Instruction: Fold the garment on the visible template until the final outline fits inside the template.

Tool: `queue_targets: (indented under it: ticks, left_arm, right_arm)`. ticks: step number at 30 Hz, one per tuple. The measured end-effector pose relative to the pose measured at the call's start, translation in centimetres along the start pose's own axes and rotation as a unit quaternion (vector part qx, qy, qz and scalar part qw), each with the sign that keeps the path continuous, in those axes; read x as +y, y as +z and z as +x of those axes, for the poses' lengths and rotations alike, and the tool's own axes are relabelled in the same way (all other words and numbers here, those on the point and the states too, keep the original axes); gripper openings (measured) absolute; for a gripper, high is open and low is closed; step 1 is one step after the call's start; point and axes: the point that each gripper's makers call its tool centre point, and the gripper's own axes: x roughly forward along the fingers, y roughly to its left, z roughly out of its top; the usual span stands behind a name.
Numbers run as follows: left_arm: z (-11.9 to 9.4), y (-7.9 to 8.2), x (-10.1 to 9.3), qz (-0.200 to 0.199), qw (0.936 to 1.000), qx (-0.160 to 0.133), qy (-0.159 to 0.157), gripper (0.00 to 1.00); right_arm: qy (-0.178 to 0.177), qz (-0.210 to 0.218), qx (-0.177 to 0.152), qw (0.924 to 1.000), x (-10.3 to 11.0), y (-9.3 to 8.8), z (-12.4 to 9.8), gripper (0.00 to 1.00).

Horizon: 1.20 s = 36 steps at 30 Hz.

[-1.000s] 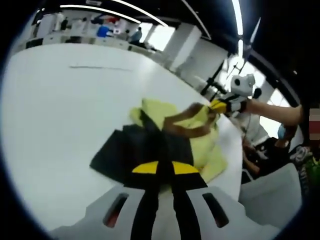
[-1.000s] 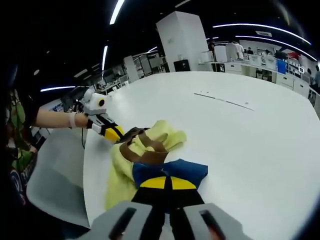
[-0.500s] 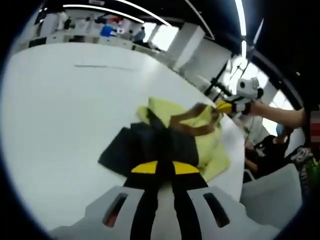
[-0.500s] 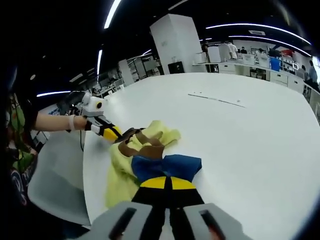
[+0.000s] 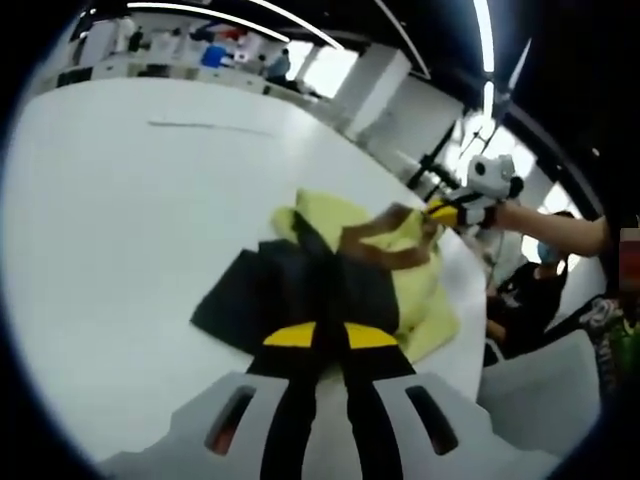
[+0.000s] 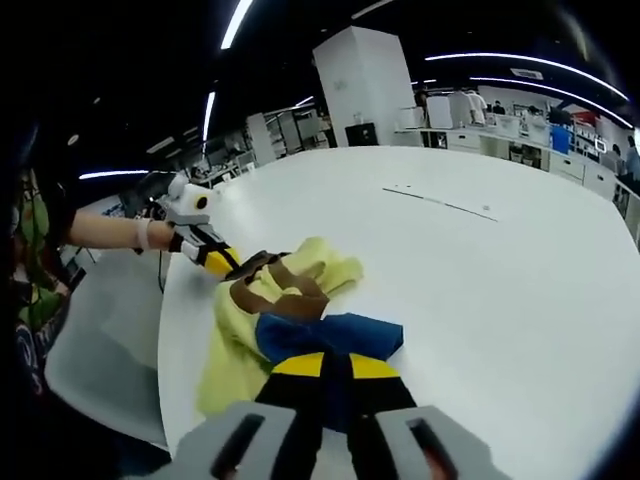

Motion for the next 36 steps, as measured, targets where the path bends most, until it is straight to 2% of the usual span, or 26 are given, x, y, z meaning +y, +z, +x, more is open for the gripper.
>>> queue_targets:
  ticks: [3,7,14,19,22,29,33,36]
  left_arm:
    - [0.0,-0.1,0.0,-0.003,1.0,0.003,-0.001,0.01]
    - [-0.1,0.0,0.0,-0.011,0.9999,0.0,0.002,0.0]
    - [-1.2,1.3,0.1,-0.002,0.9995,-0.029,0.013,0.0]
    - [-2.5,3.6,0.4,-0.003,0.9972,-0.07,0.028,0.0]
    - [-3.2,4.6,0.3,0.001,0.996,-0.084,0.032,0.0]
    - [-5.0,8.6,-0.1,0.023,0.9912,-0.123,0.042,0.0]
    - [-6.0,11.7,-0.5,0.041,0.9875,-0.145,0.045,0.0]
    - [-6.8,14.3,-1.0,0.053,0.9831,-0.168,0.05,0.0]
  right_arm:
    - [0.008,0.012,0.009,0.9999,0.3,-0.3,0.1,0.0]
    - [0.003,0.017,0.003,0.9998,0.3,-0.1,-0.3,0.0]
    - [-0.015,0.029,-0.014,0.9994,0.4,0.5,-2.3,0.0]
    - [-0.027,0.03,-0.034,0.9986,0.9,1.4,-3.6,0.0]
    - [-0.03,0.034,-0.047,0.9978,0.6,1.9,-4.3,0.0]
    - [-0.041,0.038,-0.074,0.9957,0.7,3.7,-5.8,0.0]
    - [-0.05,0.024,-0.097,0.9937,0.8,6.2,-6.9,0.0]
    - [-0.053,0.014,-0.138,0.989,1.1,9.6,-8.5,0.0]
